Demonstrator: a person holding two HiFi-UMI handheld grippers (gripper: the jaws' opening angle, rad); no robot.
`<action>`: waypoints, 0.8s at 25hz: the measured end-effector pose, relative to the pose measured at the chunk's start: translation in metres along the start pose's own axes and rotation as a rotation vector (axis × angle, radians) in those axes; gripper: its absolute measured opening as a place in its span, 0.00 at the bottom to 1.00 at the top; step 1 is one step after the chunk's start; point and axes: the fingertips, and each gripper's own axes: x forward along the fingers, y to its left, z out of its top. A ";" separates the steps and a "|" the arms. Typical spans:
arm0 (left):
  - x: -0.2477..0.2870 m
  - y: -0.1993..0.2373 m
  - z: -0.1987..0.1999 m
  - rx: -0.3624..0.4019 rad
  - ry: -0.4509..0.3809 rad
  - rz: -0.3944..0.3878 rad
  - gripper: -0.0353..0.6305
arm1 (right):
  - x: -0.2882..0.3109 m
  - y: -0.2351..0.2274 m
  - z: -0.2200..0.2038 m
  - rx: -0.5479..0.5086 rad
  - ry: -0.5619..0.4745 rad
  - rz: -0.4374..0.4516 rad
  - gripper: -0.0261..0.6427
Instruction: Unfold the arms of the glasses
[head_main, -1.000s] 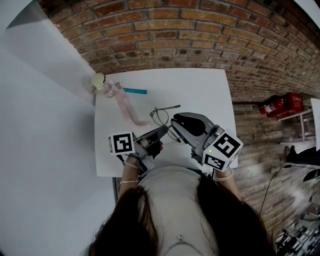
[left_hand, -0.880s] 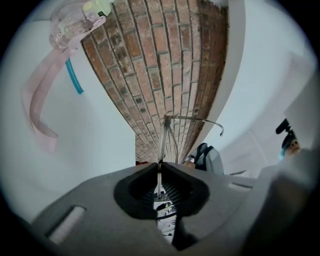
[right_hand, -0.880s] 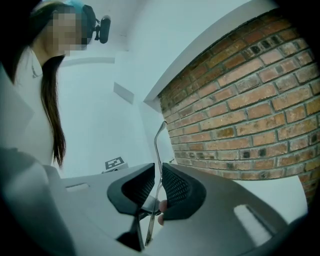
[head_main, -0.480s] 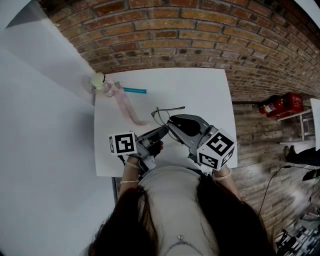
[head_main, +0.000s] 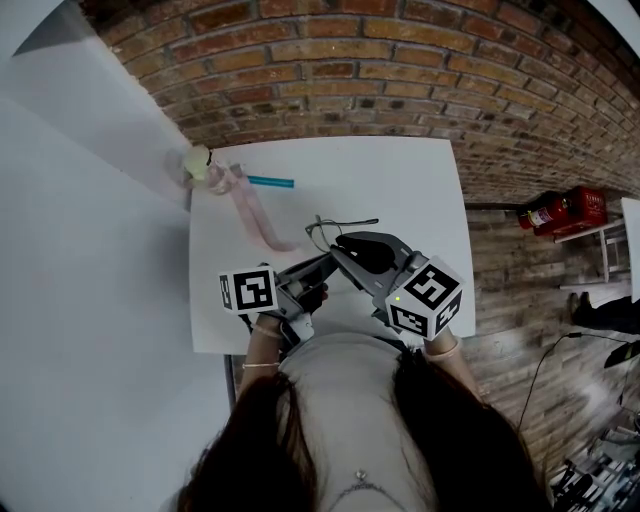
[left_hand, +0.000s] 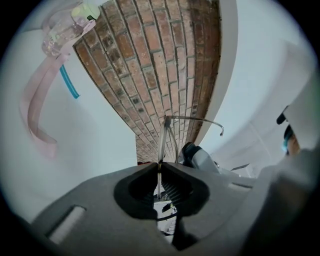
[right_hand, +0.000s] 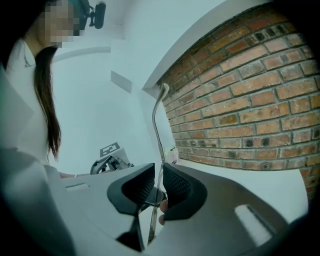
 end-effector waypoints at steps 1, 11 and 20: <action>0.000 0.000 0.000 0.004 0.001 0.002 0.09 | 0.001 0.000 0.000 0.001 0.003 0.002 0.11; 0.002 -0.004 -0.003 0.055 0.012 0.010 0.09 | 0.006 -0.001 -0.004 0.012 0.017 -0.001 0.11; 0.005 -0.007 -0.004 0.089 0.017 0.023 0.09 | 0.008 -0.002 -0.006 0.019 0.026 -0.008 0.11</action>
